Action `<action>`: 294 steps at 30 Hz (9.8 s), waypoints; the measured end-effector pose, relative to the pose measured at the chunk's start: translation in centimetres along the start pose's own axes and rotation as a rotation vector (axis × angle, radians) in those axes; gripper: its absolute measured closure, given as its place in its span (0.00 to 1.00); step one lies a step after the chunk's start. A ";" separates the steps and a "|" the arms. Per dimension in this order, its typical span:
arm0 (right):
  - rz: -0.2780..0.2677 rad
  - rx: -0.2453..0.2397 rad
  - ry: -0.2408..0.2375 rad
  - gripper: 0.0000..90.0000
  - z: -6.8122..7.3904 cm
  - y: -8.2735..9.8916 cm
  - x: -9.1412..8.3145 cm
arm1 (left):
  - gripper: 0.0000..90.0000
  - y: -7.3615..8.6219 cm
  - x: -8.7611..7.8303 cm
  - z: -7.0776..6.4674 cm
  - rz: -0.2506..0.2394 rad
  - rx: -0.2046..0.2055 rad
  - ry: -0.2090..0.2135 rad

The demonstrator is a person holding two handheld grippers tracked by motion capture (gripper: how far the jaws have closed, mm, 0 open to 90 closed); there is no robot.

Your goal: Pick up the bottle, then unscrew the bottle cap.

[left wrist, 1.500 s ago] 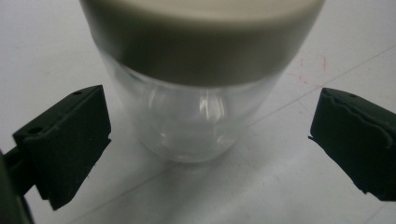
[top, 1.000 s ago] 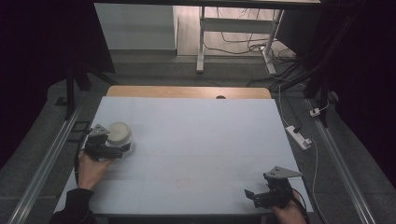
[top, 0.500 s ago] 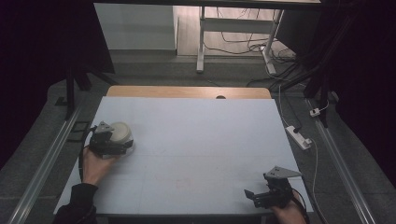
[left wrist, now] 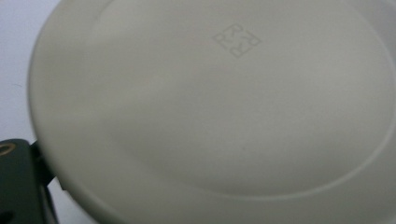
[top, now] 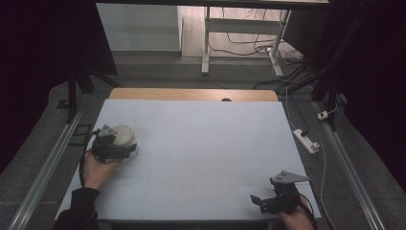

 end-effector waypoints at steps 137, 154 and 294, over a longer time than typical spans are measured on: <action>-0.138 -0.058 -0.065 0.00 2.1 -2.4 -0.8 | 0.08 -7.6 1.5 -20.3 0.042 0.494 0.422; -0.196 -0.173 -0.173 0.00 5.0 -6.5 0.0 | 0.08 -7.5 1.6 -20.2 0.032 0.504 0.429; -0.298 -0.426 -0.426 0.00 10.6 -17.0 4.1 | 0.08 -7.2 0.1 -20.3 -0.017 0.642 0.593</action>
Point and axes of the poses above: each handheld gripper's, and its own axes: x roughly forward along the jaws, y roughly out of its underside, z roughly to its left, the point moved 3 cm from there along x, roughly forward along the jaws, and after that the axes turned 7 degrees about z, right-handed, at the moved point
